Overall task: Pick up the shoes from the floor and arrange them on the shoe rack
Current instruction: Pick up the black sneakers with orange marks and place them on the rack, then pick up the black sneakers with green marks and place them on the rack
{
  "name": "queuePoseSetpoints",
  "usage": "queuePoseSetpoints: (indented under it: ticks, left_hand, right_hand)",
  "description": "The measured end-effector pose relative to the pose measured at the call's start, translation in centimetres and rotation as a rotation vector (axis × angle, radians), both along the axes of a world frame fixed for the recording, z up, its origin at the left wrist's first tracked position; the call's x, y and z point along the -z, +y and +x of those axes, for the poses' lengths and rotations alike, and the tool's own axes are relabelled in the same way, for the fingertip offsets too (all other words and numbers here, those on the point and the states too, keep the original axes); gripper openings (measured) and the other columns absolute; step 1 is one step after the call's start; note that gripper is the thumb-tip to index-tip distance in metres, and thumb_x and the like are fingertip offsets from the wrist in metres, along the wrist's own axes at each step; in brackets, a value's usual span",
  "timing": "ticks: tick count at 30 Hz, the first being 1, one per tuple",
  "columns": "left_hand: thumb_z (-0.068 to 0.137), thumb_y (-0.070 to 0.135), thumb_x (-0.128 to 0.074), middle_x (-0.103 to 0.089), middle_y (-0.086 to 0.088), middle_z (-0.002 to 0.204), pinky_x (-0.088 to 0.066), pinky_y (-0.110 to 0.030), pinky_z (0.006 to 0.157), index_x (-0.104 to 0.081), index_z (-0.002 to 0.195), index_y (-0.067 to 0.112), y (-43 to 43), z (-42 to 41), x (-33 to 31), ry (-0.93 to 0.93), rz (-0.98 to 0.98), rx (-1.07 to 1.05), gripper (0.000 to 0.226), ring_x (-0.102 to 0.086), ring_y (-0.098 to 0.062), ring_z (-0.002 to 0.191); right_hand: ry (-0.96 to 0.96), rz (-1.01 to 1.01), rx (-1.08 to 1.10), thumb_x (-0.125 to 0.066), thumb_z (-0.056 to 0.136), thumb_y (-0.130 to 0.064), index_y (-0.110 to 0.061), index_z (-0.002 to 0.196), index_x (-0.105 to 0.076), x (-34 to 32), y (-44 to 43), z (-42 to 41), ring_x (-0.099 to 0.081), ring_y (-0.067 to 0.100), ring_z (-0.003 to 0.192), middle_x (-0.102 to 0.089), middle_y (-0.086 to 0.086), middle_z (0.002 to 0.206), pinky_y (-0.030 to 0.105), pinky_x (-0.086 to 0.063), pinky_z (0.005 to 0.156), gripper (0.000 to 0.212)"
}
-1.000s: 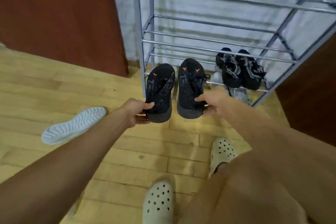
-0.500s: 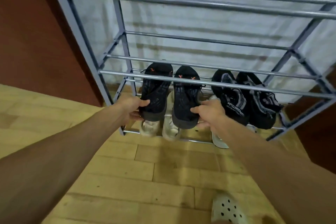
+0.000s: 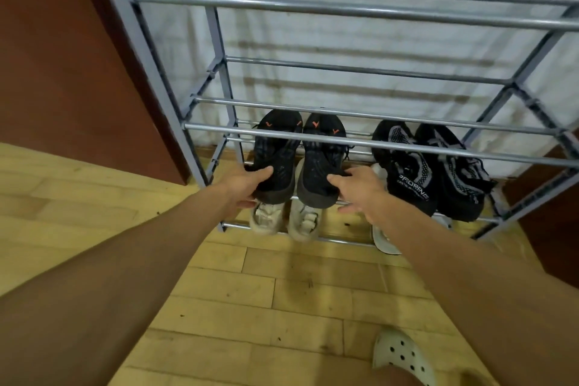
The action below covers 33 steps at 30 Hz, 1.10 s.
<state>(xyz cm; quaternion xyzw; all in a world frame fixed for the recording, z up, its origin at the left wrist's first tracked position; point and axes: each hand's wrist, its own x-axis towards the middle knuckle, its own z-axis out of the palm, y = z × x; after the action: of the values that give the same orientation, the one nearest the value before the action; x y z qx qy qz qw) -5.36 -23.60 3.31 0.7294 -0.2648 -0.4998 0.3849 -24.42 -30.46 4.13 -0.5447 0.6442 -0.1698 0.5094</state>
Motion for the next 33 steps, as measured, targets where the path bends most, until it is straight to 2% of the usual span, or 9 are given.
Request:
queuePoseSetpoints:
  ticks: [5, 10, 13, 16, 20, 23, 26, 29, 33]
  left_hand:
    - [0.088, 0.038, -0.063, -0.037, -0.007, 0.150, -0.044, -0.039, 0.102, -0.013, 0.152, 0.016, 7.4, -2.2, -2.0, 0.012, -0.043, -0.090, 0.084, -0.046, -0.030, 0.130]
    - [0.089, 0.035, -0.062, -0.046, -0.010, 0.141, -0.048, -0.038, 0.095, -0.032, 0.146, 0.010, 17.9, -0.1, -5.1, -0.048, -0.002, -0.051, 0.069, -0.052, -0.025, 0.116]
    - [0.090, 0.031, -0.061, -0.057, -0.012, 0.128, -0.049, -0.038, 0.094, -0.047, 0.137, 0.006, 25.6, 1.7, -6.0, -0.093, 0.045, -0.009, 0.055, -0.056, -0.024, 0.105]
    - [0.093, 0.026, -0.057, -0.058, -0.008, 0.118, -0.045, -0.032, 0.086, -0.052, 0.133, 0.007, 33.8, 3.0, -5.5, -0.134, 0.126, 0.013, 0.045, -0.056, -0.021, 0.100]
    - [0.092, 0.032, -0.058, -0.056, -0.004, 0.126, -0.045, -0.030, 0.092, -0.046, 0.139, 0.016, 45.3, 2.6, -2.3, -0.154, 0.265, 0.086, 0.051, -0.057, -0.020, 0.110]
    - [0.094, 0.031, -0.056, -0.051, -0.008, 0.139, -0.042, -0.031, 0.099, -0.041, 0.144, 0.013, 52.1, 1.6, 0.9, -0.117, 0.337, 0.057, 0.055, -0.053, -0.019, 0.114]
    - [0.095, 0.025, -0.054, -0.048, -0.010, 0.142, -0.038, -0.030, 0.103, -0.042, 0.142, 0.008, 57.1, 0.9, 4.2, -0.126, 0.421, 0.023, 0.051, -0.050, -0.025, 0.127]
    - [0.094, 0.025, -0.054, -0.045, -0.011, 0.143, -0.038, -0.027, 0.098, -0.041, 0.142, 0.009, 61.5, 0.4, 8.1, -0.177, 0.564, 0.037, 0.053, -0.047, -0.027, 0.128]
    - [0.091, 0.032, -0.055, -0.029, -0.016, 0.149, -0.036, -0.039, 0.106, -0.023, 0.150, 0.013, 65.8, -0.6, 12.6, -0.299, 0.753, 0.145, 0.070, -0.034, -0.036, 0.134]
  right_hand:
    - [0.111, -0.078, -0.081, -0.065, 0.084, -0.012, -0.004, 0.118, -0.057, -3.6, 5.3, 0.5, -0.061, 0.031, 0.104, -0.061, 0.014, 0.115, 0.047, -0.057, 0.085, 0.036]
    - [0.106, -0.076, -0.254, -0.063, 0.086, -0.010, 0.004, 0.109, -0.061, -7.1, 13.3, 3.3, -0.062, 0.036, 0.104, -0.061, 0.018, 0.113, 0.050, -0.057, 0.086, 0.027]
    - [0.111, -0.036, -0.408, -0.063, 0.088, -0.010, 0.000, 0.118, -0.061, -8.1, 19.9, 5.9, -0.063, 0.030, 0.099, -0.061, 0.018, 0.121, 0.040, -0.058, 0.082, 0.032]
    - [0.103, 0.034, -0.513, -0.064, 0.089, -0.013, -0.003, 0.121, -0.058, -8.2, 27.0, 8.4, -0.060, 0.029, 0.110, -0.057, 0.013, 0.129, 0.041, -0.057, 0.088, 0.034]
    - [0.117, 0.097, -0.665, -0.064, 0.090, -0.016, -0.004, 0.121, -0.057, -7.1, 35.3, 10.6, -0.058, 0.025, 0.110, -0.054, 0.011, 0.131, 0.038, -0.056, 0.086, 0.034]
    - [0.123, 0.161, -0.729, -0.063, 0.090, -0.014, -0.001, 0.119, -0.058, -5.7, 40.2, 11.5, -0.056, 0.022, 0.097, -0.057, 0.016, 0.129, 0.034, -0.055, 0.077, 0.032]
    - [0.128, 0.200, -0.795, -0.061, 0.091, -0.012, -0.003, 0.123, -0.055, -3.9, 44.0, 12.0, -0.055, 0.021, 0.098, -0.056, 0.014, 0.129, 0.030, -0.054, 0.067, 0.034]
    - [0.129, 0.238, -0.878, -0.061, 0.091, -0.012, -0.004, 0.125, -0.053, -1.7, 46.3, 11.8, -0.055, 0.020, 0.100, -0.054, 0.012, 0.130, 0.027, -0.053, 0.065, 0.036]
    - [0.159, 0.244, -0.958, -0.062, 0.090, -0.014, -0.006, 0.128, -0.054, -0.4, 46.8, 11.5, -0.057, 0.022, 0.102, -0.056, 0.012, 0.129, 0.026, -0.053, 0.064, 0.039]
